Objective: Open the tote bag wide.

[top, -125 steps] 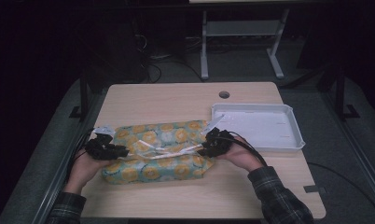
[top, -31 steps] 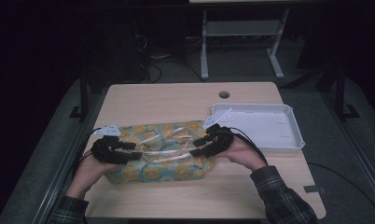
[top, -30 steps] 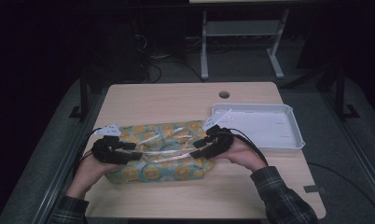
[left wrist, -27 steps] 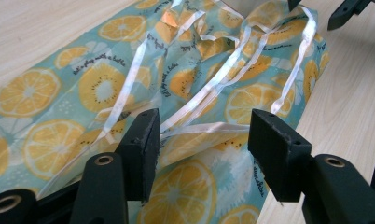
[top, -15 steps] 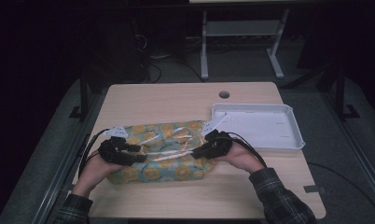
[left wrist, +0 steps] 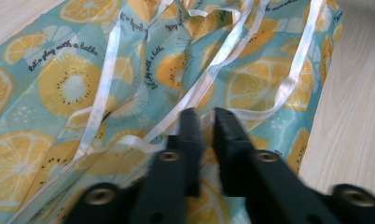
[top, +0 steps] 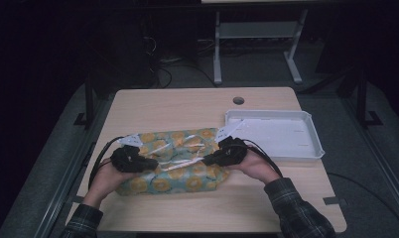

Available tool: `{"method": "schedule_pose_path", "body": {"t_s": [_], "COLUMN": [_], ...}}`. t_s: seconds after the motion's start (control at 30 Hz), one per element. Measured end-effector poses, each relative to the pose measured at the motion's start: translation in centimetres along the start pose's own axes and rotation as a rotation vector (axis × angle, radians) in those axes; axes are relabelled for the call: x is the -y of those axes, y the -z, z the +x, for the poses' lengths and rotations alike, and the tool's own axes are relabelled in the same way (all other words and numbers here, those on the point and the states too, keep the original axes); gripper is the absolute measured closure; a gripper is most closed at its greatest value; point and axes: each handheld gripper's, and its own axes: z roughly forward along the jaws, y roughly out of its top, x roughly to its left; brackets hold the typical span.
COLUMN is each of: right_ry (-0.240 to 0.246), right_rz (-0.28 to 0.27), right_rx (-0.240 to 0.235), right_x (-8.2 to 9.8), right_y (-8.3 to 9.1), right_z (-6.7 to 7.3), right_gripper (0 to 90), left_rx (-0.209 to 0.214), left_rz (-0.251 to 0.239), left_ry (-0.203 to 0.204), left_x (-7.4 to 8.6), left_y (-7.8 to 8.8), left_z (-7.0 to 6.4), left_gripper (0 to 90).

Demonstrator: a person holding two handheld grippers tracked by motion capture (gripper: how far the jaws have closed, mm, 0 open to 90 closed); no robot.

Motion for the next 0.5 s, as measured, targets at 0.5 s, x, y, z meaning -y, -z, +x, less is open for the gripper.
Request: {"method": "schedule_pose_path", "body": {"t_s": [0.5], "right_ry": [0.020], "right_rz": [-0.042], "right_rx": [0.012], "right_x": [-0.3], "right_y": [1.1], "right_z": [0.6], "right_gripper": [85.8], "left_rx": [0.020], "left_rz": [-0.161], "left_ry": [0.031], "left_x": [-0.1], "left_y": [4.2], "left_z": [-0.7], "left_gripper": [90.0]}}
